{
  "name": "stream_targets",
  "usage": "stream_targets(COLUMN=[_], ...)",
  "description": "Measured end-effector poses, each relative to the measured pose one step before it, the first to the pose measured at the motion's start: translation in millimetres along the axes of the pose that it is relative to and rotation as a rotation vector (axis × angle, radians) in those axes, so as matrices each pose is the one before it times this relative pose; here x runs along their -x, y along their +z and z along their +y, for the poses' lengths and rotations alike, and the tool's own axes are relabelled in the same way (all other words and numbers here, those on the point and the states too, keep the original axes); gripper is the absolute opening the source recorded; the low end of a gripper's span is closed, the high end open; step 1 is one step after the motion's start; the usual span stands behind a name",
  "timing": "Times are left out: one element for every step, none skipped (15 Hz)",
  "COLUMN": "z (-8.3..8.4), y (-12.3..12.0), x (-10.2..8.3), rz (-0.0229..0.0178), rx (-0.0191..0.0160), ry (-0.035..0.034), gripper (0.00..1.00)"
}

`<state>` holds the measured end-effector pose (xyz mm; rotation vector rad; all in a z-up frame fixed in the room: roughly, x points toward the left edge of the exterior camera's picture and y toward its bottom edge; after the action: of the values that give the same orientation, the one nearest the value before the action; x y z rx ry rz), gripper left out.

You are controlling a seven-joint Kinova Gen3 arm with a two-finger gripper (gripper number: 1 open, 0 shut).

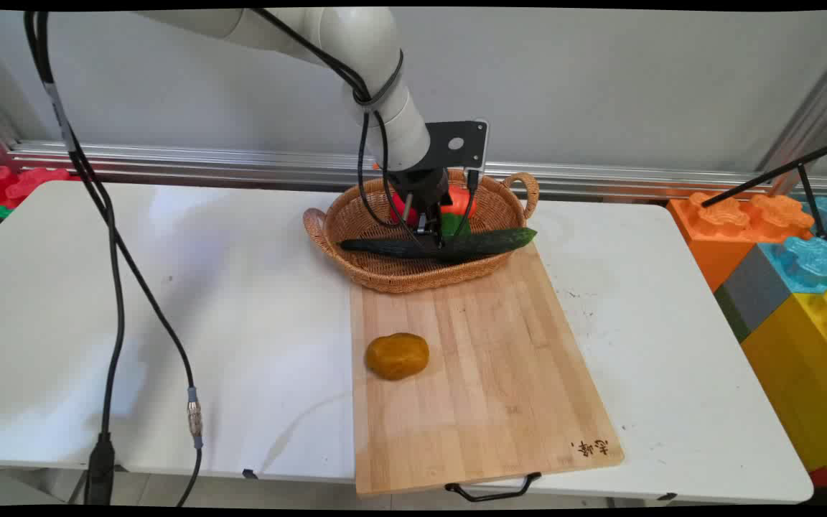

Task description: Pick up the potato from the cutting board

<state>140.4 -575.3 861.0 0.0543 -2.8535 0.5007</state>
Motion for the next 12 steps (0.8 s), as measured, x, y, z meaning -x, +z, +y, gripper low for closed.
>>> stream_targets(z=[0.98,1.45,2.0,2.02,2.0,4.02,4.24,4.36,6.17,7.08,5.15,7.92], y=[-1.16,-2.21,-3.25,-3.97,-3.55,-7.33,-7.46,-6.76,-8.41,-8.63,-5.75,-8.45], x=[-1.43,-2.21,-3.1,-3.09,-2.35,-3.45,-2.43,-1.28,-0.71,1.14,1.34,3.74], rz=[0.00322,0.00393,0.00533,0.00411,0.00231,0.00145,-0.00006,-0.00282,-0.00508,-0.00585,-0.00218,-0.00134], rx=[-0.00178,-0.00125,-0.00193,-0.00211,-0.00021,0.00148,0.00235,0.00581,0.01038,0.01342,0.0087,0.01438], ry=[-0.00956,-0.0134,-0.01853,-0.01892,-0.01595,-0.02918,-0.02606,-0.02604,-0.03253,-0.03644,-0.02358,-0.03562], gripper=[1.0,1.0,1.0,1.0,1.0,1.0,1.0,1.0,1.0,1.0,1.0,1.0])
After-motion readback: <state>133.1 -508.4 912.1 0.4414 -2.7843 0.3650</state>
